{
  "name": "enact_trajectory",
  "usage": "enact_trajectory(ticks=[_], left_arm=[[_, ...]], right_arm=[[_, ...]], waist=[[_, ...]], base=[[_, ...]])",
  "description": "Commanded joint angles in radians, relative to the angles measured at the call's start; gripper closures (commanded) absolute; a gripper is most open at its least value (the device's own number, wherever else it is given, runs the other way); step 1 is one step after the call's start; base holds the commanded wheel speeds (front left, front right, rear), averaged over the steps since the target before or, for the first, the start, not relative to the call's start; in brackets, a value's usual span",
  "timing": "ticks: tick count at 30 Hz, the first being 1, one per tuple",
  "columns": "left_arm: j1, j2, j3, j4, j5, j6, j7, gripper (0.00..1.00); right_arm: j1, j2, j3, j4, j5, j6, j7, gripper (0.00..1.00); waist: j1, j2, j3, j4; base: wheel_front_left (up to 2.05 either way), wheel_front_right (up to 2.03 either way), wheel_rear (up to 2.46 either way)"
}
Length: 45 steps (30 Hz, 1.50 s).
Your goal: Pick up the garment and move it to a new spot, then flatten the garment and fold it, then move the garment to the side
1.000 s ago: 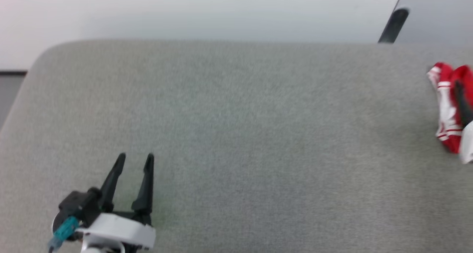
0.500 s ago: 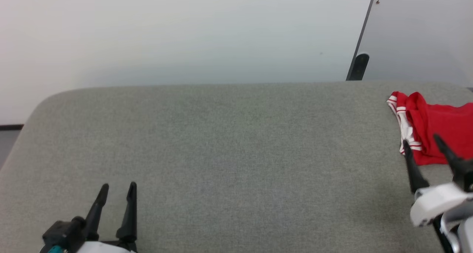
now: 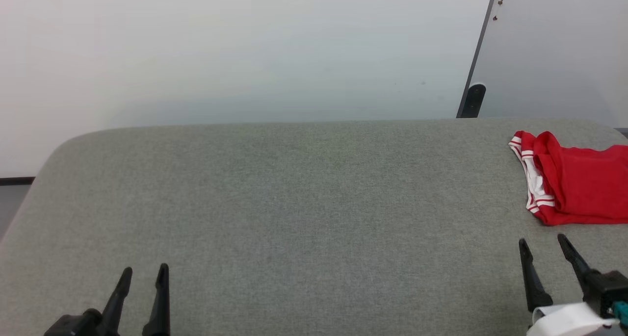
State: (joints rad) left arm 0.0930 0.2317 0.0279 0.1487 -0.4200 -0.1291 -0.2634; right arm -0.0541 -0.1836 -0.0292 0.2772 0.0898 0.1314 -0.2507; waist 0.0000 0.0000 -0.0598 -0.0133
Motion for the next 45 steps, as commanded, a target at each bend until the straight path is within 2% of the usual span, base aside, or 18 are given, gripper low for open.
enact_trajectory(ticks=[1,26,27,30,45], left_arm=[[0.012,0.002,0.003,0.000,0.000,-0.003,0.000,0.00],[-0.002,-0.003,0.006,-0.007,0.004,-0.003,0.000,0.00],[0.003,-0.003,0.005,-0.005,0.004,0.000,0.000,1.00],[0.016,-0.019,0.000,0.022,0.001,0.000,0.001,1.00],[-0.030,-0.051,0.018,0.036,-0.235,0.000,0.076,1.00]], right_arm=[[0.016,0.006,-0.011,-0.008,0.001,-0.002,-0.006,0.00],[0.046,0.027,-0.014,-0.033,-0.010,-0.002,-0.004,0.00],[0.035,0.025,-0.015,-0.028,-0.005,0.000,-0.004,1.00],[0.048,0.034,-0.015,0.000,-0.002,0.000,-0.002,1.00],[0.023,0.053,-0.032,-0.005,0.300,0.000,0.074,1.00]], waist=[[0.0000,0.0000,0.000,-0.001],[0.0000,0.0000,0.005,-0.002],[0.0001,0.0000,0.005,-0.002],[0.0001,0.0000,0.005,-0.002],[0.0001,0.0000,0.012,0.000]], base=[[0.00,0.00,0.00],[0.00,0.00,0.00],[0.00,0.00,0.00],[0.00,0.00,0.00],[0.00,0.00,0.00]])
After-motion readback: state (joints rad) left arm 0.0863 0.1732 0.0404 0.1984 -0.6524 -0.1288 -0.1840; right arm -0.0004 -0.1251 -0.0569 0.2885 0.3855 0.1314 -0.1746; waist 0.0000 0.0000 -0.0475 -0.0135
